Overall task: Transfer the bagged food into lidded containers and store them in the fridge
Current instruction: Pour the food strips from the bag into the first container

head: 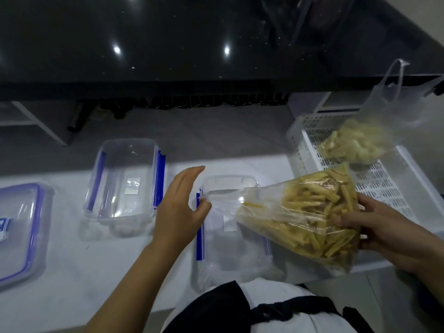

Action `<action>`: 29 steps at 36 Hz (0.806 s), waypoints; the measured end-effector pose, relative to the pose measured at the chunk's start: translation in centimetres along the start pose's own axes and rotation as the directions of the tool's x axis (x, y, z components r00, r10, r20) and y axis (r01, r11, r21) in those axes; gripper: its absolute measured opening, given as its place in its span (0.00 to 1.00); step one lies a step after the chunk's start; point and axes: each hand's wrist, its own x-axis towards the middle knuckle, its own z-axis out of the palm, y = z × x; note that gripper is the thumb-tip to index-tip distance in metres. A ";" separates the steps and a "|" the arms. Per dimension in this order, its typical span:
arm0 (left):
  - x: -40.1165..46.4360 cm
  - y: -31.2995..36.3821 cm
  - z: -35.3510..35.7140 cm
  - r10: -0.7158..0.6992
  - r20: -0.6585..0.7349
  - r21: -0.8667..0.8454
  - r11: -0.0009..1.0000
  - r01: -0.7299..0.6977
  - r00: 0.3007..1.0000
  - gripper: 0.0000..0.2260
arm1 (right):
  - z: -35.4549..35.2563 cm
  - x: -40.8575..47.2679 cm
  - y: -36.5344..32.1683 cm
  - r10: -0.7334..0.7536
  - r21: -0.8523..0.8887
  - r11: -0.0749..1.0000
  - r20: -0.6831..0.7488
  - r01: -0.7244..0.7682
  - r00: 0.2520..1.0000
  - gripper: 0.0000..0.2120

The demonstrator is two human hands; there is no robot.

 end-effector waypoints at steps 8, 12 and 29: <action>-0.3 1.1 -0.4 0.057 -0.028 -0.074 0.996 -0.059 0.998 0.20 | -0.4 0.4 -0.6 0.005 -0.006 1.000 -0.027 -0.006 1.000 0.26; -0.2 1.3 -0.3 0.021 -0.022 -0.111 0.993 -0.024 1.000 0.20 | -0.6 0.8 -0.8 -0.001 -0.025 1.000 -0.036 0.000 0.999 0.26; -1.0 1.2 0.5 0.083 -0.104 -0.109 0.990 -0.094 0.991 0.18 | -0.9 1.1 -0.7 0.019 0.017 1.000 -0.034 -0.018 0.999 0.21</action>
